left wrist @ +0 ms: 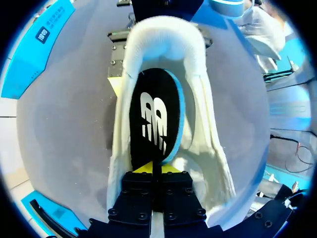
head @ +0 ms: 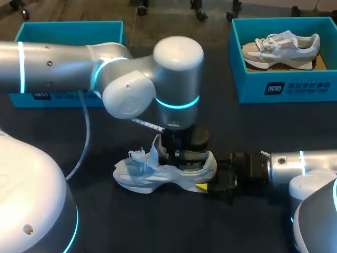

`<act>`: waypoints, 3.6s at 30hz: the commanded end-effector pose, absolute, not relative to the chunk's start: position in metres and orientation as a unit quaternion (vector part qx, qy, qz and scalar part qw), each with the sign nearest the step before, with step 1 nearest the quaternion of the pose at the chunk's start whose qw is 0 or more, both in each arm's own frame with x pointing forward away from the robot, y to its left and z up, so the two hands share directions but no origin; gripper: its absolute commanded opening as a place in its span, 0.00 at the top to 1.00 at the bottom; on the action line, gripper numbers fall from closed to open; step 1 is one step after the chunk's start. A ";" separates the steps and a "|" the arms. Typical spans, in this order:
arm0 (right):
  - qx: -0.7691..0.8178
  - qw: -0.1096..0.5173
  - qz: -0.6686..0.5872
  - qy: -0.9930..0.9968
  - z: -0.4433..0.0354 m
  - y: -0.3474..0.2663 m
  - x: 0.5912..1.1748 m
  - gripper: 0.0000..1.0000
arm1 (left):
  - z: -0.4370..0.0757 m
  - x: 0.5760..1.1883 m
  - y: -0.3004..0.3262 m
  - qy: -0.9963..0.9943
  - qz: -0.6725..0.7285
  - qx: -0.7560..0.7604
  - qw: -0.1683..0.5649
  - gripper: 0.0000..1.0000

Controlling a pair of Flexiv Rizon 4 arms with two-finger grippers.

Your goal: Take the shoe out of the shoebox, open the shoe tongue, remove and reinsert the insole, then place the shoe into the shoebox

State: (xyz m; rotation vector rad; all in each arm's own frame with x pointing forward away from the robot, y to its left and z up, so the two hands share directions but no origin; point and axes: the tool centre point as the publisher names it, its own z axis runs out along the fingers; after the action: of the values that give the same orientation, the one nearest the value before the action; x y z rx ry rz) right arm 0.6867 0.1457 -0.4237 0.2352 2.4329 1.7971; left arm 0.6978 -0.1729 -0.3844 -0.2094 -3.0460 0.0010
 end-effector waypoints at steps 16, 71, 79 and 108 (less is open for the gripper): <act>0.077 0.054 0.590 0.802 -0.426 0.149 0.687 1.00 | -0.348 0.693 -0.157 -0.995 0.082 -0.045 0.023 1.00; 0.077 0.054 0.590 0.802 -0.426 0.149 0.687 1.00 | -0.304 0.674 -0.202 -0.983 0.140 -0.045 -0.106 0.53; 0.077 0.054 0.590 0.802 -0.426 0.149 0.687 1.00 | -0.304 0.675 -0.207 -0.980 0.148 -0.034 -0.131 0.45; 0.077 0.054 0.590 0.802 -0.426 0.149 0.687 1.00 | -0.333 0.692 -0.223 -0.963 0.162 0.030 -0.212 0.50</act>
State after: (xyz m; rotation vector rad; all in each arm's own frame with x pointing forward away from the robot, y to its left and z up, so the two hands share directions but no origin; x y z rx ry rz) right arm 0.6866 0.1458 -0.4238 0.2346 2.4332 1.7969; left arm 0.6928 -0.2176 -0.3259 0.1064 -3.5125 0.5943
